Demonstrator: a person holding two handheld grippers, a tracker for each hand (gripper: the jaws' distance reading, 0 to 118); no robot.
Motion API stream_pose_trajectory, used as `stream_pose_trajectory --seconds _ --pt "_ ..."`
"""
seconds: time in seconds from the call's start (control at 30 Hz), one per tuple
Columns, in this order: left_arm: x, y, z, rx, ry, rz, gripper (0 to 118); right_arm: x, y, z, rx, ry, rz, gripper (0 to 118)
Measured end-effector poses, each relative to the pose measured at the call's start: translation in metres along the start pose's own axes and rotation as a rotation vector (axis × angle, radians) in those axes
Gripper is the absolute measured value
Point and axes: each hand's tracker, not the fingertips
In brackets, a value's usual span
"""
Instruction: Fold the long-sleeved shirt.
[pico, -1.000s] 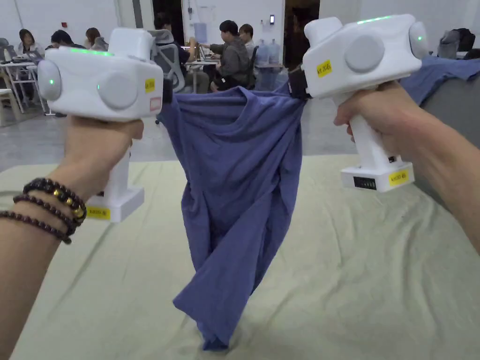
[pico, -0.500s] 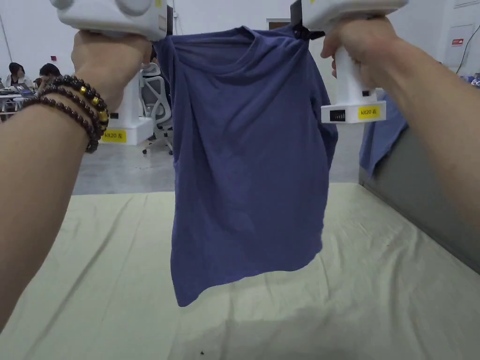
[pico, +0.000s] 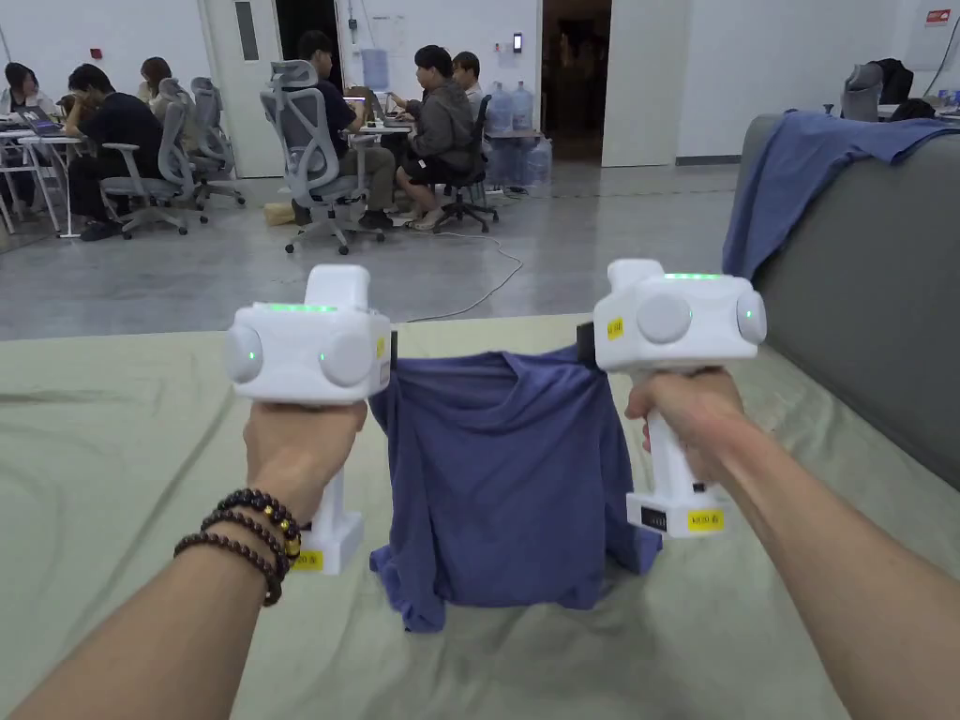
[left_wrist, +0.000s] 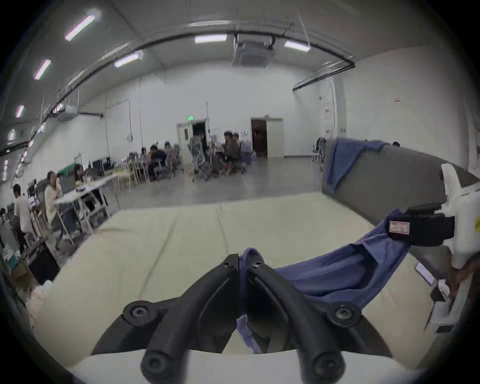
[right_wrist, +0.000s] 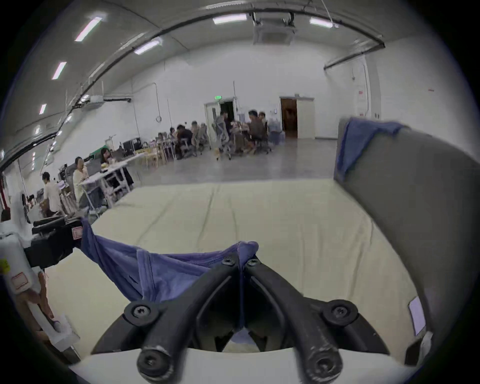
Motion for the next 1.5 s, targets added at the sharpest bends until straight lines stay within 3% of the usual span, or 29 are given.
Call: stream_pose_trajectory --seconds 0.1,0.17,0.3,0.43,0.53,0.73,0.87,0.9,0.93,0.97,1.0,1.03,1.07,1.13,1.17,1.2,1.23,1.27,1.33,1.43,1.47,1.5 --pt "-0.008 -0.004 0.006 0.008 -0.043 0.042 1 0.002 -0.011 0.01 0.008 0.016 0.012 0" --pt "-0.011 -0.006 0.025 0.037 -0.067 0.04 1 -0.002 -0.019 0.035 0.053 0.103 0.028 0" --pt "-0.008 -0.038 0.094 0.097 -0.105 -0.025 1 -0.019 -0.068 0.103 0.121 0.081 0.087 0" --pt "-0.007 -0.106 0.172 0.078 -0.184 -0.067 1 -0.024 -0.156 0.165 0.126 0.08 0.025 0" --pt "-0.008 -0.173 0.215 -0.002 -0.226 -0.071 1 -0.027 -0.233 0.197 0.038 0.035 -0.046 0" --pt "0.005 -0.31 0.217 -0.395 -0.271 -0.04 1 -0.035 -0.363 0.179 -0.337 0.018 0.019 0" --pt "0.003 -0.331 0.203 -0.508 -0.316 -0.069 2 -0.032 -0.397 0.154 -0.45 0.003 0.019 0" --pt "0.0 -0.327 0.206 -0.48 -0.295 -0.069 7 -0.029 -0.394 0.154 -0.45 0.01 0.015 0" --pt "-0.003 -0.322 0.208 -0.458 -0.289 -0.069 25 -0.026 -0.388 0.159 -0.446 0.017 -0.028 4" --pt "-0.007 -0.316 0.21 -0.451 -0.298 -0.057 76 -0.023 -0.379 0.167 -0.422 0.019 -0.065 21" --pt "-0.009 -0.308 0.212 -0.451 -0.298 -0.041 111 -0.02 -0.367 0.179 -0.378 0.025 -0.101 47" --pt "-0.014 -0.303 0.223 -0.428 -0.283 -0.003 118 -0.018 -0.358 0.188 -0.333 0.018 -0.119 81" --pt "-0.016 -0.293 0.226 -0.372 -0.295 0.038 115 -0.016 -0.35 0.197 -0.286 0.016 -0.117 112" --pt "-0.019 -0.279 0.23 -0.346 -0.291 0.075 109 -0.012 -0.334 0.216 -0.185 -0.011 -0.118 117" --pt "-0.024 -0.274 0.234 -0.326 -0.273 0.09 75 -0.01 -0.33 0.22 -0.191 -0.014 -0.116 106" --pt "-0.026 -0.27 0.236 -0.288 -0.277 0.091 24 -0.009 -0.326 0.225 -0.172 -0.013 -0.105 71" --pt "-0.025 -0.268 0.235 -0.265 -0.263 0.088 0 -0.009 -0.324 0.226 -0.162 -0.015 -0.091 9" --pt "-0.024 -0.265 0.234 -0.227 -0.223 0.055 0 -0.007 -0.324 0.223 -0.199 -0.082 -0.07 0" --pt "-0.028 -0.26 0.231 -0.268 -0.262 0.055 0 -0.005 -0.32 0.228 -0.204 -0.054 -0.05 0" --pt "-0.025 -0.251 0.227 -0.243 -0.264 0.05 0 -0.011 -0.333 0.212 -0.273 -0.052 -0.093 1" --pt "-0.023 -0.248 0.223 -0.235 -0.26 0.038 0 -0.012 -0.336 0.207 -0.301 -0.052 -0.089 27" --pt "-0.021 -0.244 0.217 -0.221 -0.262 0.025 0 -0.013 -0.341 0.201 -0.334 -0.045 -0.072 61"
